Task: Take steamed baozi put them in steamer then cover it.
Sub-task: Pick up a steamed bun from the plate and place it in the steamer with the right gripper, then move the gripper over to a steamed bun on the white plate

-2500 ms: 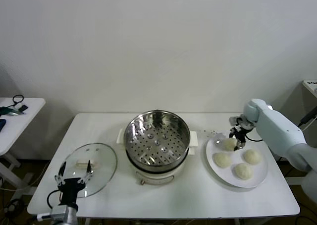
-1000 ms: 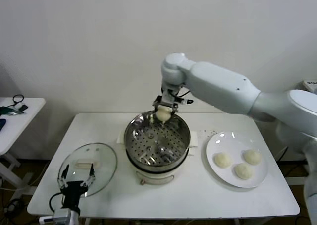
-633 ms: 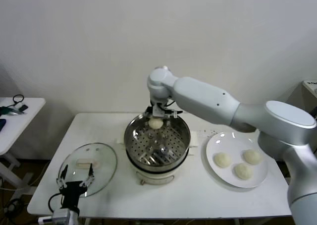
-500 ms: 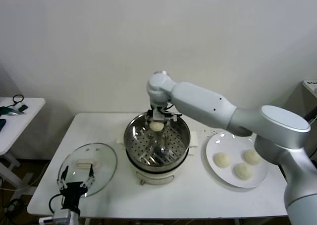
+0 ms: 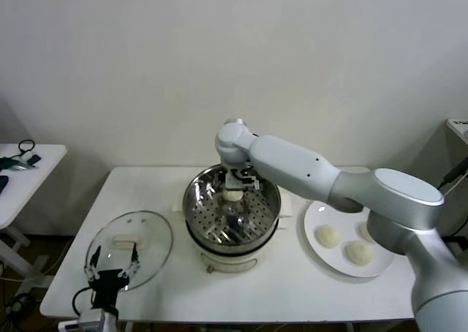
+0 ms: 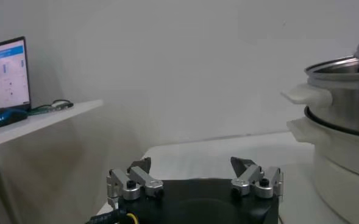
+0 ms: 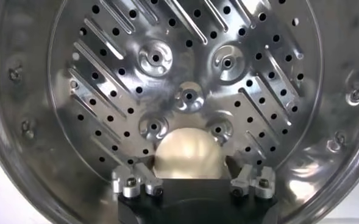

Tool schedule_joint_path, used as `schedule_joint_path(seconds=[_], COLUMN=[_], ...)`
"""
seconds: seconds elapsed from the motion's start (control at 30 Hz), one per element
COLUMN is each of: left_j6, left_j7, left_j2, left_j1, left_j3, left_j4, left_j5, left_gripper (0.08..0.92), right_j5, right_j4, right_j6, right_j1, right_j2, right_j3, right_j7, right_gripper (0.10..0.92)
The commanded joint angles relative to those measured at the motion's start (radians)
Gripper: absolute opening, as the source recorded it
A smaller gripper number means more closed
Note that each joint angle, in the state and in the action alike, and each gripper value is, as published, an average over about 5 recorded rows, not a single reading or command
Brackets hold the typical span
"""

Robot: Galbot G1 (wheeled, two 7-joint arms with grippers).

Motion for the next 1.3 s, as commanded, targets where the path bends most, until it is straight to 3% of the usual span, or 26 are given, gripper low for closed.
schedule_joint_path(seconds=[0.03,0.37,0.57,0.83,1.03,1.3], left_j6=[0.000,0.007,0.024,0.024,0.021,0.025], left_j7=[-0.002,0.001,-0.002,-0.003,-0.004,-0.006], left_j2=[0.004,0.006,0.003,-0.004,-0.003,-0.005], left_j1=[0.004,0.011,0.010,0.021,0.034,0.029], left_j3=[0.000,0.006,0.003,0.005,0.003,0.010], left_j4=[-0.002,-0.017,-0.042,-0.061,-0.062,-0.064], left_j5=[0.000,0.003,-0.024,-0.028,-0.030,-0.027], left_gripper=[0.823,0.823,0.823,0.823,0.823,0.823], right_j5=[0.044,0.304,0.651,0.931,0.954,0.841], right_j4=[0.035,0.152,0.236,0.183,0.114,0.051], right_j6=[0.006,-0.122,-0.464,-0.738,-0.778,-0.772], right_j1=[0.030,0.160,0.271,0.254,0.193,0.034], right_j2=[-0.027,-0.210,-0.408,-0.565,-0.650,-0.682], right_j3=[0.007,-0.036,-0.191,-0.205,-0.215,-0.162], right_j7=[-0.018,-0.034,0.180,0.144,0.097,0.083], right_gripper=[0.822,0.823,0.823,0.823,0.823,0.823])
